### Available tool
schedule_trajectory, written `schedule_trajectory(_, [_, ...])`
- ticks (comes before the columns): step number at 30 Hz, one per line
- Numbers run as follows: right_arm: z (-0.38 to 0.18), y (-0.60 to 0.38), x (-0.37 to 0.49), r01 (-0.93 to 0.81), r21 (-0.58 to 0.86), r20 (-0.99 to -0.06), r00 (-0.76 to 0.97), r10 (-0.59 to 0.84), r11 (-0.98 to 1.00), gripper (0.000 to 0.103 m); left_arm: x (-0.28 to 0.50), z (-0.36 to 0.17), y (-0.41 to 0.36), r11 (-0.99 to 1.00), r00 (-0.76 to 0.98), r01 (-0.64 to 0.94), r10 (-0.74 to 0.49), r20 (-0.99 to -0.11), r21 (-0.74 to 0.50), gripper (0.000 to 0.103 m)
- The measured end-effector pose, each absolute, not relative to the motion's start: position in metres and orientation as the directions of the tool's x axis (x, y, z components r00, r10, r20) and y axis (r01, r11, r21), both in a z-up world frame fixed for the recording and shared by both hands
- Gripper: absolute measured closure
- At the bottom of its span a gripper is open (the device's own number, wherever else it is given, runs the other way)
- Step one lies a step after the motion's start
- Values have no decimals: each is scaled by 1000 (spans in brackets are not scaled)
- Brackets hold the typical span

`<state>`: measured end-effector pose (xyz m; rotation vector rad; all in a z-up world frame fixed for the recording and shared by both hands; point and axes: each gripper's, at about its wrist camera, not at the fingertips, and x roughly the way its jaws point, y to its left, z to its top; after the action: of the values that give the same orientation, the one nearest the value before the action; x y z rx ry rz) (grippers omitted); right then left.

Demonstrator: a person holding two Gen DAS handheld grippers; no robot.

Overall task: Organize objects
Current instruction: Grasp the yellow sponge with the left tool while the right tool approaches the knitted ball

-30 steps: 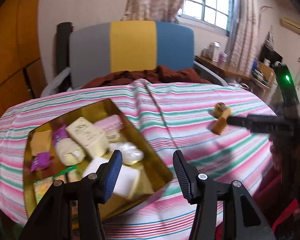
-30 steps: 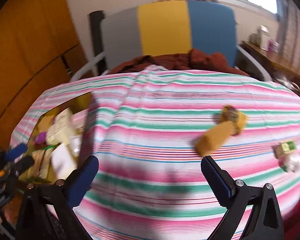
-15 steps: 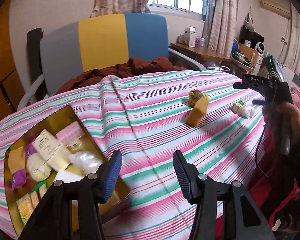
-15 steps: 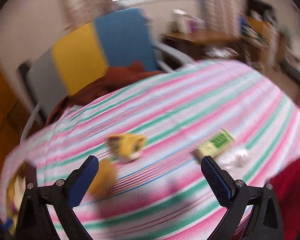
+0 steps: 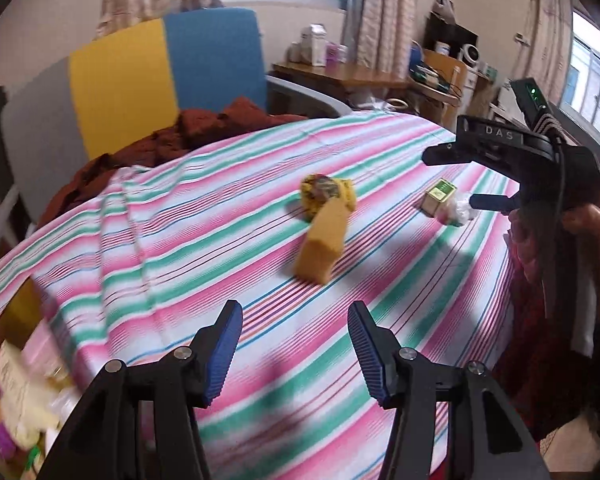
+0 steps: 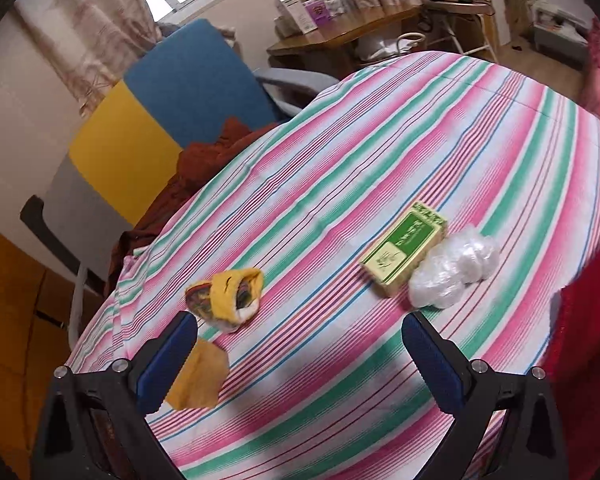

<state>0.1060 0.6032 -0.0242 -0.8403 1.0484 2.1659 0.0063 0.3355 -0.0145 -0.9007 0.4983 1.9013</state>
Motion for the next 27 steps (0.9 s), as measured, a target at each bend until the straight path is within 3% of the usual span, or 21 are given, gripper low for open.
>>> schedule_trajectory(17, [-32,598,95,-677,492,-737,-659,153,-547,0,-26,-71,437,-386,-182,-921,528,-829,-43,48])
schedule_trajectory(19, [-33,598,94,-676,489,-741,-656,147,-551,0,-31,-76,437,-409,-190,-911,531,-825,-54,65])
schedule_trajectory(27, [-34,594,88,-666,473,-748,-650,138,-577,0,-32,-71,385,-524,-255,-847,549,-796,-90,68])
